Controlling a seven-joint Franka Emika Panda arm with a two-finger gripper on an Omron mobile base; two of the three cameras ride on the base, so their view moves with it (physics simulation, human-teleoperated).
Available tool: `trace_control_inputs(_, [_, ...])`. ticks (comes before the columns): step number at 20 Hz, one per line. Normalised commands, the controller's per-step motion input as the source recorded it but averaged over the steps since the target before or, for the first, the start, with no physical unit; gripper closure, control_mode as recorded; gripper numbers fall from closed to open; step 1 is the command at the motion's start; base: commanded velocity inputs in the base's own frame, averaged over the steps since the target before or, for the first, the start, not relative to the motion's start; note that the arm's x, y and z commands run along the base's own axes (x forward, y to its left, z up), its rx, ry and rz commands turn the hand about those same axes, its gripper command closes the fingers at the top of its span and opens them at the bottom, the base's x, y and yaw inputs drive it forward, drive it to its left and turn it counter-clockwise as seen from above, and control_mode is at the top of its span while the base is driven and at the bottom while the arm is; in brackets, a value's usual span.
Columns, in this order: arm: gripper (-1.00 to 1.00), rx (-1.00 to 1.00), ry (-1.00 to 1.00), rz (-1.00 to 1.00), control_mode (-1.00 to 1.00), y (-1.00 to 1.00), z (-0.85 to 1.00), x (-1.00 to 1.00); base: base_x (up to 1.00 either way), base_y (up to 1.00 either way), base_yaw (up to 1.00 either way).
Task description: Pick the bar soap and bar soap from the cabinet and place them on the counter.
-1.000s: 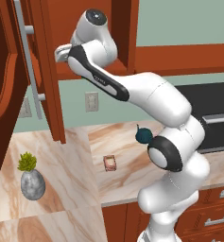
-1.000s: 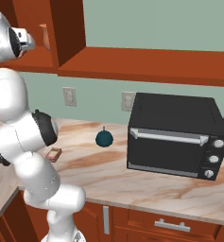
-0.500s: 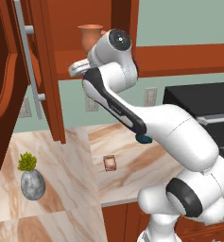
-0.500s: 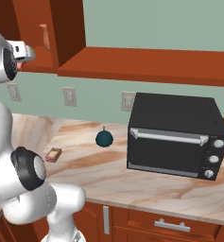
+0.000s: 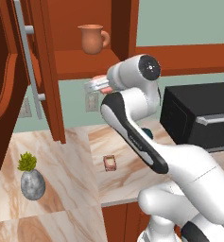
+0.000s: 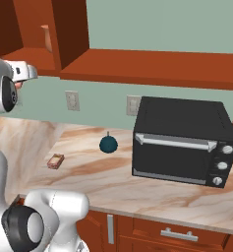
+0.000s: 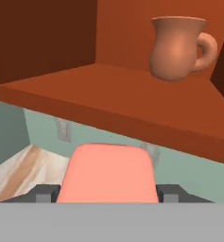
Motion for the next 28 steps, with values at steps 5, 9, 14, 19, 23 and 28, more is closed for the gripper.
trace_control_inputs(5, [1.0,0.07,0.1,-0.04,-1.0,-0.03,0.0,-0.52,0.0,0.0,0.0])
trace_control_inputs(9, [1.0,0.06,0.11,-0.03,-1.0,0.0,-0.05,-0.32,0.0,0.0,0.0])
trace_control_inputs(14, [1.0,0.06,0.19,-0.05,-1.0,0.0,-0.14,-0.08,0.0,0.0,0.0])
trace_control_inputs(19, [1.0,0.03,0.14,-0.04,-1.0,0.0,-0.28,0.0,0.0,0.0,0.0])
trace_control_inputs(23, [1.0,0.0,0.06,-0.04,-1.0,0.0,-0.4,0.04,0.0,0.0,0.0])
trace_control_inputs(28, [1.0,-0.04,0.05,-0.03,-1.0,0.0,-0.52,0.02,0.0,0.0,0.0])
